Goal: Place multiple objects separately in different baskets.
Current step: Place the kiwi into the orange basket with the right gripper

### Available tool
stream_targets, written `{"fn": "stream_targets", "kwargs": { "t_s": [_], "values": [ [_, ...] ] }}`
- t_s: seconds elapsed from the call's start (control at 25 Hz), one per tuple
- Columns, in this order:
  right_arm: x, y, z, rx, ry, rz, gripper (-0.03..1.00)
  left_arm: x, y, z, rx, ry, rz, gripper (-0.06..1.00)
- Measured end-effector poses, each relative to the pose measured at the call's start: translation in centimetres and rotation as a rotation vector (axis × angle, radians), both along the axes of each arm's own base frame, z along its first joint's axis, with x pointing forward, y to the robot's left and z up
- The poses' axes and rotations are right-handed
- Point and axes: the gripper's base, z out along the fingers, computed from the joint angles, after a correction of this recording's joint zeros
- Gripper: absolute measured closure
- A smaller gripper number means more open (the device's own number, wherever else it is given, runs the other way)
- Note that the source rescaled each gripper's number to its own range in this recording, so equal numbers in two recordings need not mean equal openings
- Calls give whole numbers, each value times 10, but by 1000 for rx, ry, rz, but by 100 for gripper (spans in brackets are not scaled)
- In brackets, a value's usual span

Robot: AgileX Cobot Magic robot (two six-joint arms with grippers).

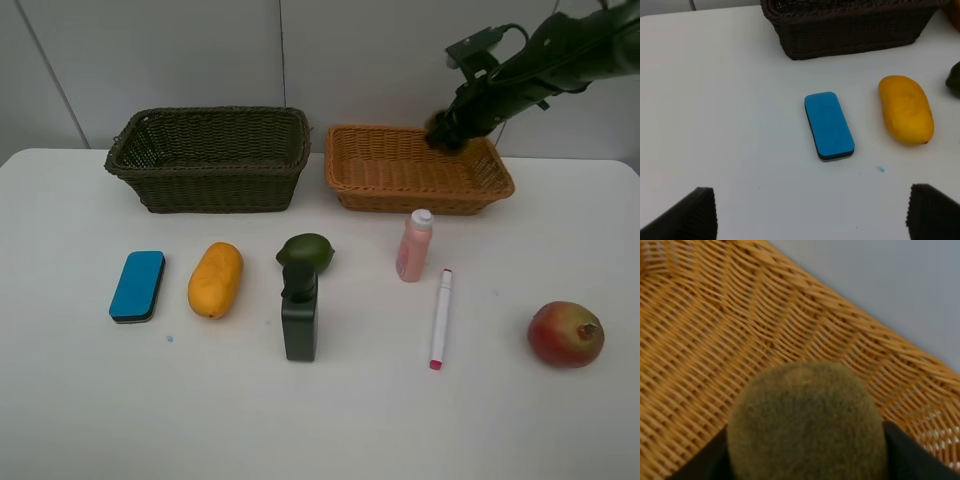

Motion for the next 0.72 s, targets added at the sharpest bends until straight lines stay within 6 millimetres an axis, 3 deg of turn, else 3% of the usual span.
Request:
{"fn": "stream_targets", "kwargs": {
  "t_s": [0.28, 0.72],
  "values": [
    [7, -1, -22, -7, -12, -15, 39, 0, 0, 0, 0, 0, 0, -6],
    [8, -1, -21, -8, -23, -18, 39, 0, 0, 0, 0, 0, 0, -6]
  ]
}}
